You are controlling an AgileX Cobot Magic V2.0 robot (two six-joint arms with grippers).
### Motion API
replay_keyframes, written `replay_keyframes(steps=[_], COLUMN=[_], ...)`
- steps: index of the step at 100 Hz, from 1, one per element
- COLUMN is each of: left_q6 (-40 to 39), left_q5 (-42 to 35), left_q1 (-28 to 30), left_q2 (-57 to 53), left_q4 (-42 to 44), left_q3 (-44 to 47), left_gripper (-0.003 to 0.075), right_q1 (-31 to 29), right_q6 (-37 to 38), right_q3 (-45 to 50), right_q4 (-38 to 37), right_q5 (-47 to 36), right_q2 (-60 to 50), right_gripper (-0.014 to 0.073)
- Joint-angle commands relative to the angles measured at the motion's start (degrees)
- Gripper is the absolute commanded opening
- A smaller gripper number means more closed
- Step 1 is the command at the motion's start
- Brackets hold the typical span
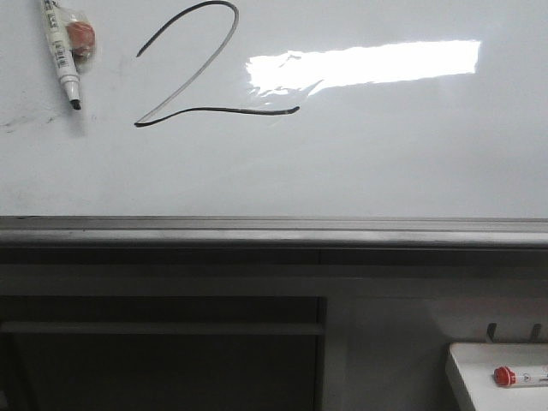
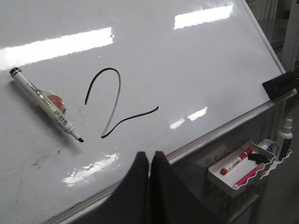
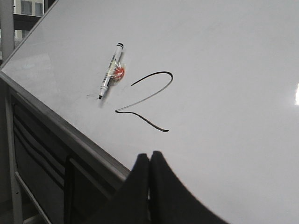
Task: Write number 2 on whiteboard
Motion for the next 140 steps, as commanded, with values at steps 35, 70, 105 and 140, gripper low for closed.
replay_keyframes(steps=[35,70,105,140], left_q6=[-0.47,-19.07,-22.23,-22.23], left_q5=[-28.23,-29.47,-18.93,-19.42], left_q1=[6.02,19.04,19.4,19.4], left_q2=[-1.45,-1.45,-1.45,-1.45], left_q4=[14.84,22.34,19.61,20.41], left_q3=[10.38,20.64,23.36,23.36], left_gripper=[-0.002,-0.002,-0.002,-0.002], right_q1=[-0.45,-0.45,-0.45,-0.45], right_q6=[-0.54,-0.54,-0.54,-0.54], right_q3=[-1.61,-1.61,-1.61,-1.61], right_q4=[0.43,0.43,0.43,0.43], right_q5=[-4.81,-4.7,-4.7,-4.7], right_q2=[0.65,0.65,0.65,0.65], right_gripper=[-0.0071,-0.0071,-0.0071,-0.0071])
